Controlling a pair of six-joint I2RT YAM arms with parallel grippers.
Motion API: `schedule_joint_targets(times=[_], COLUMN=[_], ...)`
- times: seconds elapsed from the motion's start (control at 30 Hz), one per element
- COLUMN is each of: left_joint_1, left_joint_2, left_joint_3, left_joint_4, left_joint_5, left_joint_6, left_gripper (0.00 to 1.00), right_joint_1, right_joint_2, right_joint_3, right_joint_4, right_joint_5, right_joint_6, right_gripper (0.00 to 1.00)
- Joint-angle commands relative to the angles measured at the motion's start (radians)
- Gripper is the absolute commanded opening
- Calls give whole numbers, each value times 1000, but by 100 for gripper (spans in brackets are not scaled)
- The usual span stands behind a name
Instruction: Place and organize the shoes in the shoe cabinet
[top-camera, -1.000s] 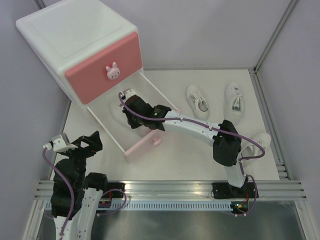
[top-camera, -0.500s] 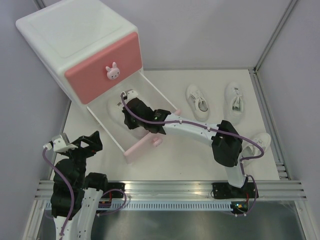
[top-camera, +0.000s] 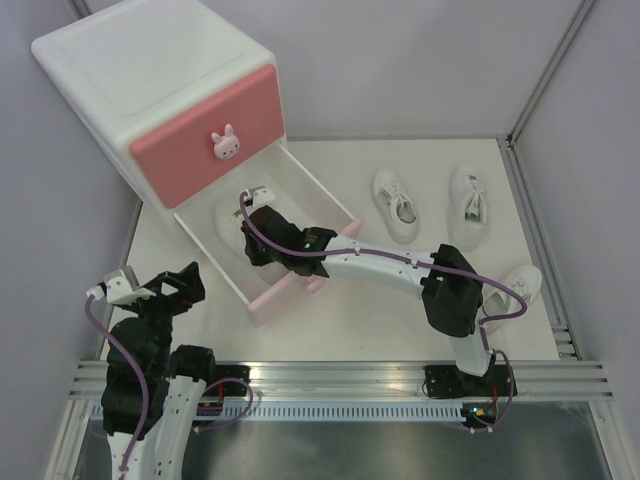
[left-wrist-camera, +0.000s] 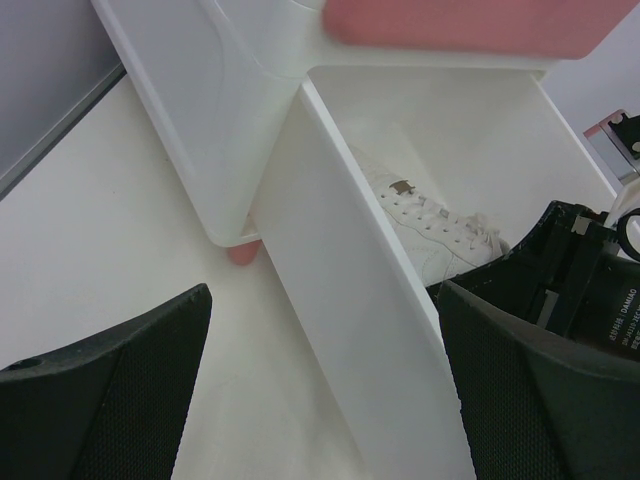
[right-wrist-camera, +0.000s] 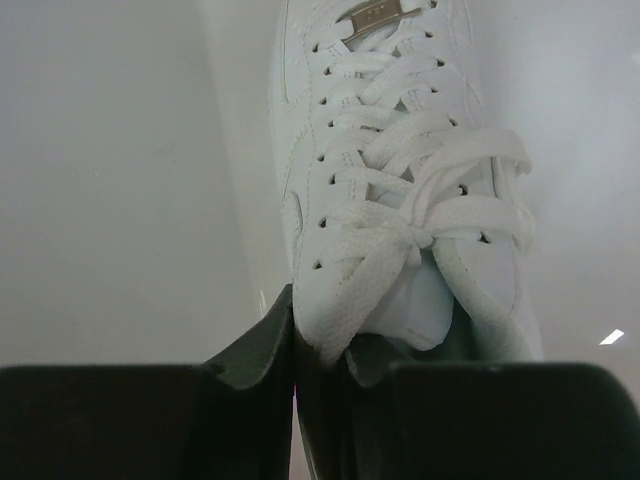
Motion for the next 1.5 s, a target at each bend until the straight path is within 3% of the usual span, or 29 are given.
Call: schedule_joint_targets(times=[0.0,0.17,0.53,0.77,1.17,1.3,1.47], left_joint_1=[8,8,8,8,8,8,8], left_joint_2=[-40,-42,-42,-40,-47,-45,-48], left_joint_3=[-9,-9,-10,-9,-9,-7,-7], left_joint_4=[10,10,10,9,9,9,10], left_joint_5=[-14,-14,-16,-16,-14,-10,-7], left_joint_6=[-11,-11,-13,-11,-11,-11,-10], left_gripper=[96,96,96,96,97,98,98], right_joint_1=[7,10,20,20,0,-71,-275], right_joint_2=[-77,-90,-123,-167,-331,-444,-574], right_joint_3=[30,30,102,151,153,90,-59], right_joint_4=[64,44,-65,-172,-330,-361,-369], right_joint_5=[25,8,-7,-18,86,125,122], right_joint_6=[29,41,28,14,-149,-170,-189], right_gripper=[24,48,67,84,95,98,98])
